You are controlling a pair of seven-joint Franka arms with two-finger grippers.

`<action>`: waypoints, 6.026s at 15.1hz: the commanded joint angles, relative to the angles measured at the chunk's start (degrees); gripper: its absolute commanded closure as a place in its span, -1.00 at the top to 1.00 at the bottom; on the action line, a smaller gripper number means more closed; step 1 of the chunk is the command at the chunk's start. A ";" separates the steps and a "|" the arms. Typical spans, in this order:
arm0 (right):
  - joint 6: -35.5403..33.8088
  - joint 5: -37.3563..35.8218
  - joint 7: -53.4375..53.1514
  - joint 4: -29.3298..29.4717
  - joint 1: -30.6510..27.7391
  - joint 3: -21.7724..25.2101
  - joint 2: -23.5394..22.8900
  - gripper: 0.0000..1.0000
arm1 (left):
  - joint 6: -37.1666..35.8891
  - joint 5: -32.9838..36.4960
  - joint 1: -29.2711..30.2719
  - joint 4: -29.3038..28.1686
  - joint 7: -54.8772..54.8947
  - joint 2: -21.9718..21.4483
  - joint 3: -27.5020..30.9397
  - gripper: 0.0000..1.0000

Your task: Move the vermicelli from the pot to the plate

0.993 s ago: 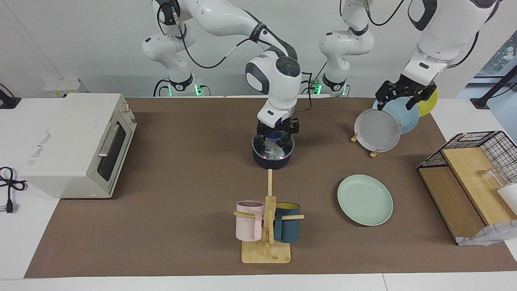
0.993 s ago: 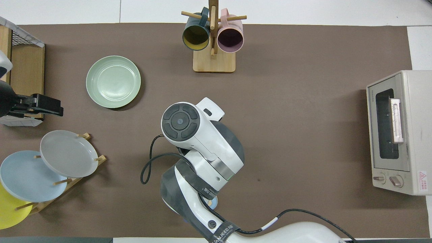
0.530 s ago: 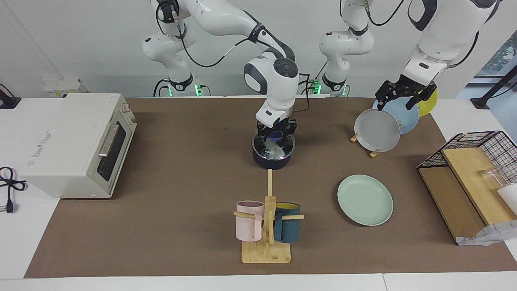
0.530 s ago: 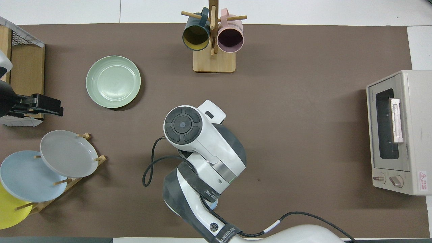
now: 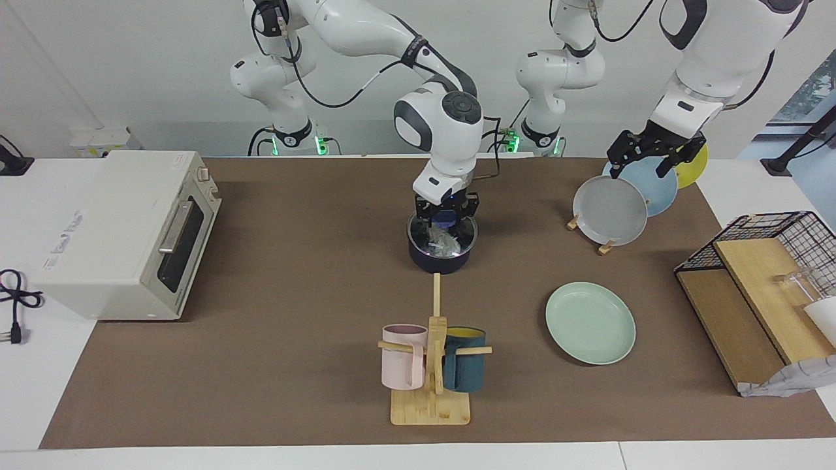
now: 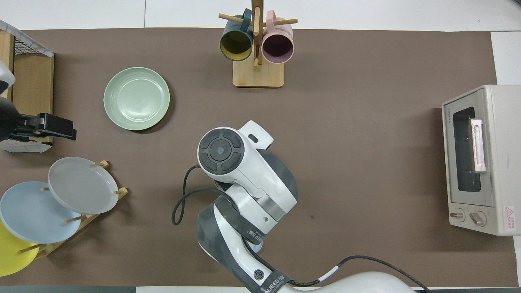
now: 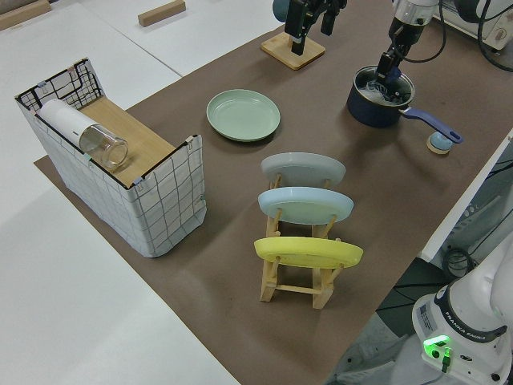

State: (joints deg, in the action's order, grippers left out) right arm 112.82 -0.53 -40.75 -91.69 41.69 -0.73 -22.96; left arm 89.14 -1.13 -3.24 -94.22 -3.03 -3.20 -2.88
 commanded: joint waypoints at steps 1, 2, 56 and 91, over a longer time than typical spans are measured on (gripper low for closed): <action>0.12 -0.69 0.41 -0.52 -0.38 -0.41 1.16 -0.13 | 0.24 0.95 0.34 -1.58 0.57 -1.55 -0.19 1.00; -1.19 -0.70 1.20 0.97 -0.90 -0.41 0.99 -0.13 | 0.24 0.95 0.34 -1.58 0.57 -1.55 -0.19 1.00; -10.56 -2.54 54.46 -5.54 -35.97 0.03 12.85 1.00 | 8.93 -7.75 -5.75 8.53 -9.23 17.95 -0.63 -1.00; -26.78 -2.37 51.83 -2.45 -43.97 -0.33 23.40 1.00 | 3.23 -0.01 -0.10 -5.08 -1.45 -0.92 1.39 1.00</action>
State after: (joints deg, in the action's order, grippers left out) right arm 85.92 -3.39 11.96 -93.57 -1.34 -0.07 -0.12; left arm 92.00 -2.50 -3.30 -93.90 -3.68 -1.40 -1.30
